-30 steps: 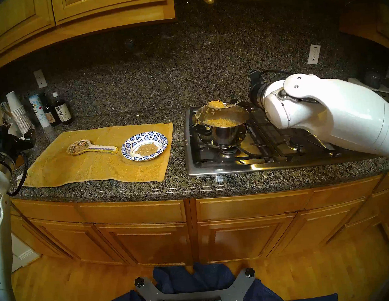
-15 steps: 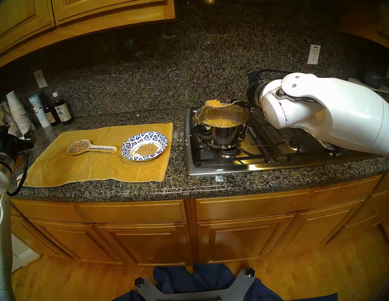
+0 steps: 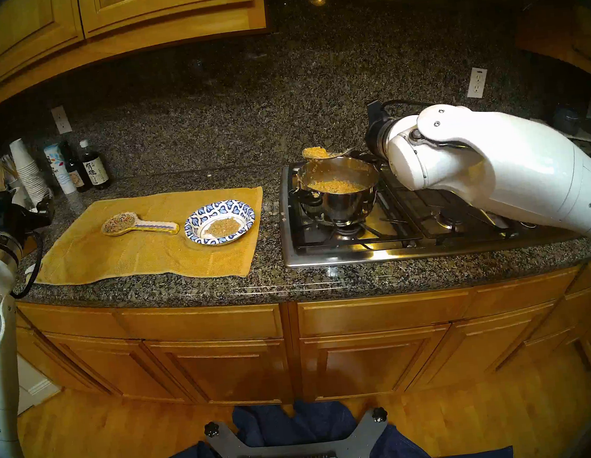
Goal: Scoop oatmeal into bowl
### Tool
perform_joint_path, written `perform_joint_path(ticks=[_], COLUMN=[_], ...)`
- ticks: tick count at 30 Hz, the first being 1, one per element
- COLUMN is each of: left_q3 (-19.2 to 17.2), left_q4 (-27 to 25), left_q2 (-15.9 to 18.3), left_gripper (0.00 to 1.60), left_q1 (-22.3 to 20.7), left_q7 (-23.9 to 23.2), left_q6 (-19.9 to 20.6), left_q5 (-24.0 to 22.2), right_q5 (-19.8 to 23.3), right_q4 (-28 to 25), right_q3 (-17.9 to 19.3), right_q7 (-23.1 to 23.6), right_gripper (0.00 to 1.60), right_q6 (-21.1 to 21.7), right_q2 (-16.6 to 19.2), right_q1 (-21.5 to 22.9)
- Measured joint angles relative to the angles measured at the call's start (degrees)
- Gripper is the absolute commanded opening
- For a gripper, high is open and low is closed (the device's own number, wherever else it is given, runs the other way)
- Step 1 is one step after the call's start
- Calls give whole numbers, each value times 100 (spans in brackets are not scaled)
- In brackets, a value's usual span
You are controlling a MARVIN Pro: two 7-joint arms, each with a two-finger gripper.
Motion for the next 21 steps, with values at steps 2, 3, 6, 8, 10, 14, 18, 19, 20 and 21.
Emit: perform_joint_path(ticks=[2, 3, 6, 8, 10, 14, 18, 19, 20, 21], left_q3=[1, 1, 1, 1, 2, 2, 2, 3, 3, 3], left_q4=[0, 0, 0, 0, 0, 0, 0, 0, 0, 0], left_q2=[0, 1, 1, 2, 2, 3, 4, 4, 4, 4], left_gripper=[160, 160, 160, 160, 160, 160, 160, 160, 160, 160], left_q1=[0, 0, 1, 1, 1, 2, 2, 2, 2, 2], left_q7=[1, 1, 2, 3, 4, 6, 7, 7, 7, 8], left_q6=[0, 0, 1, 1, 1, 2, 2, 2, 2, 2], left_q5=[-1, -1, -2, -3, -4, -5, -6, -7, -7, -7], right_q5=[14, 21, 47, 64, 79, 107, 128, 135, 139, 146], right_q4=[50, 69, 117, 137, 142, 170, 237, 267, 286, 317], right_q3=[14, 20, 36, 41, 42, 42, 41, 39, 38, 36], right_q7=[16, 26, 58, 83, 106, 151, 189, 204, 211, 226], right_gripper=[0, 0, 0, 0, 0, 0, 0, 0, 0, 0], right_q6=[2, 3, 25, 66, 119, 223, 307, 337, 351, 380], right_q2=[-127, -191, -399, -557, -705, -1005, -1238, -1329, -1379, -1470], right_q1=[3, 4, 5, 5, 5, 4, 0, -2, -3, -5])
